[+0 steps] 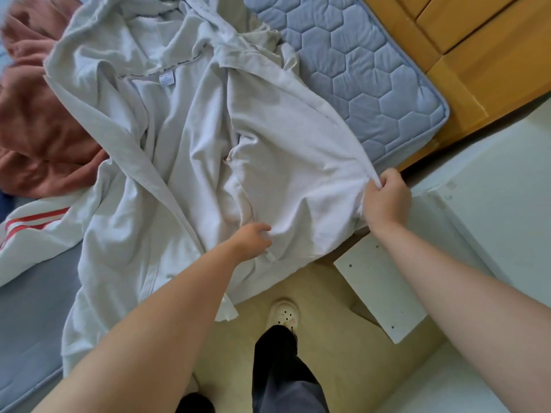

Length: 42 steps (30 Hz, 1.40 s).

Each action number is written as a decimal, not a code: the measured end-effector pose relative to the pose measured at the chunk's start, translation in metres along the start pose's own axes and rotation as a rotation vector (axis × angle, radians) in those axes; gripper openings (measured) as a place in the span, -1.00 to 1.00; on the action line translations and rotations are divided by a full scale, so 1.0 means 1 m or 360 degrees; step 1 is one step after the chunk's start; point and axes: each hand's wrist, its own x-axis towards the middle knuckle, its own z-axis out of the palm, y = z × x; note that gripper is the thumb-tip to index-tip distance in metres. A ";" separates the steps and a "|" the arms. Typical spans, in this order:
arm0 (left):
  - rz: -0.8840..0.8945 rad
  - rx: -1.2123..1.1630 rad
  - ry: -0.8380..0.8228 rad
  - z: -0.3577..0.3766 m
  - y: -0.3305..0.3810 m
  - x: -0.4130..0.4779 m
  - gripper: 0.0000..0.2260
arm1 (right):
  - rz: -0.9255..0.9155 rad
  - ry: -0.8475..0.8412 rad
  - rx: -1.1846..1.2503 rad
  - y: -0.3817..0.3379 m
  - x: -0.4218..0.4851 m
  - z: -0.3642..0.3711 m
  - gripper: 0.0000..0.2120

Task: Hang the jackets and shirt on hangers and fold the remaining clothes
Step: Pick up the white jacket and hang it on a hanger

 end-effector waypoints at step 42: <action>-0.0417 -0.0443 0.1119 -0.101 -0.029 0.026 -0.68 | -0.0297 -0.0886 -0.0388 -0.067 0.021 0.121 -0.84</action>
